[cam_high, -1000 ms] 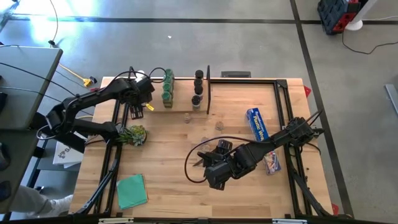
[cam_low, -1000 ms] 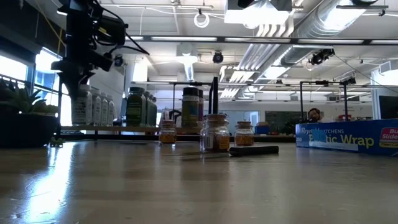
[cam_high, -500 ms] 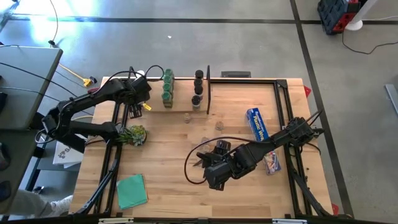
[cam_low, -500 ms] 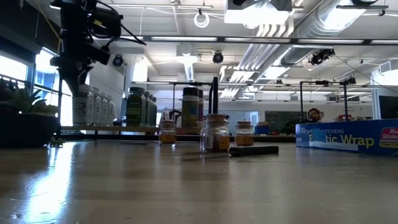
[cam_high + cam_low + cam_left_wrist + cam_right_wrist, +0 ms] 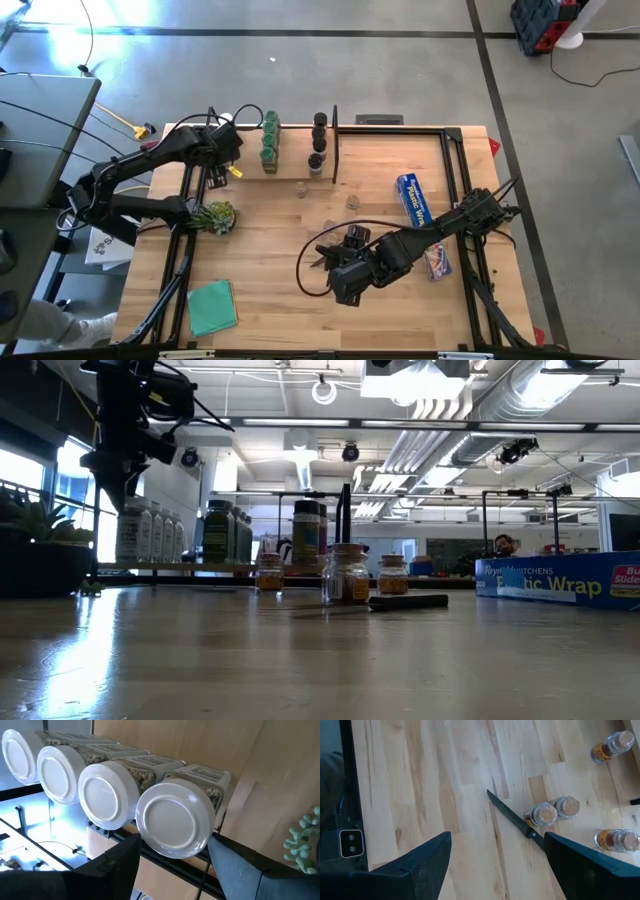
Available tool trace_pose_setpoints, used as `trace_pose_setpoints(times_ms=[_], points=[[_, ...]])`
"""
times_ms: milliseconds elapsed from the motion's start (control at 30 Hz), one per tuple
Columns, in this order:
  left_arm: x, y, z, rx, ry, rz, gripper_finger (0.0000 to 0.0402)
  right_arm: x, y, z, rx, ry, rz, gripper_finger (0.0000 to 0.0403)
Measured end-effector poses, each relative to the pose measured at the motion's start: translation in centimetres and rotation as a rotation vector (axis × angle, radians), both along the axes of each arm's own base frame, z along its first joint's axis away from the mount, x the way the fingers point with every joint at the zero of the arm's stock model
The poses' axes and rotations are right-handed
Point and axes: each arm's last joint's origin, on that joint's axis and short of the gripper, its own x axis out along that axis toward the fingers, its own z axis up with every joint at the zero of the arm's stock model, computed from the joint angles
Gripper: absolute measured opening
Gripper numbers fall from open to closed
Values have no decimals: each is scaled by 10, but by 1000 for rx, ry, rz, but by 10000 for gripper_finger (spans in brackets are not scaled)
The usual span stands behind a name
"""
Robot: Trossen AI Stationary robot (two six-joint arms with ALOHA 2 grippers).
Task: Shelf spices
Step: Put the white lid seasoning bottle on the shelf
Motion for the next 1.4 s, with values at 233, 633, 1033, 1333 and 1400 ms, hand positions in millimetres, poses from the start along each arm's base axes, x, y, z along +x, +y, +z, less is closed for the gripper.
trace_pose_setpoints(times_ms=[233, 633, 1033, 1333, 1400], points=[[1, 1, 17, 22, -17, 12, 227, 0, 0, 0, 0, 0, 0, 312], [7, -4, 48, -100, -255, 51, 227, 0, 0, 0, 0, -1, 0, 312], [36, 3, 23, -167, -297, -57, 226, 1, 0, 0, 3, -6, 0, 312], [38, 14, 9, -135, -140, 4, 192, 1, 0, 0, 3, -7, 0, 312], [38, 14, 8, -135, -137, 2, 187, 1, 0, 0, 3, -6, -1, 312]])
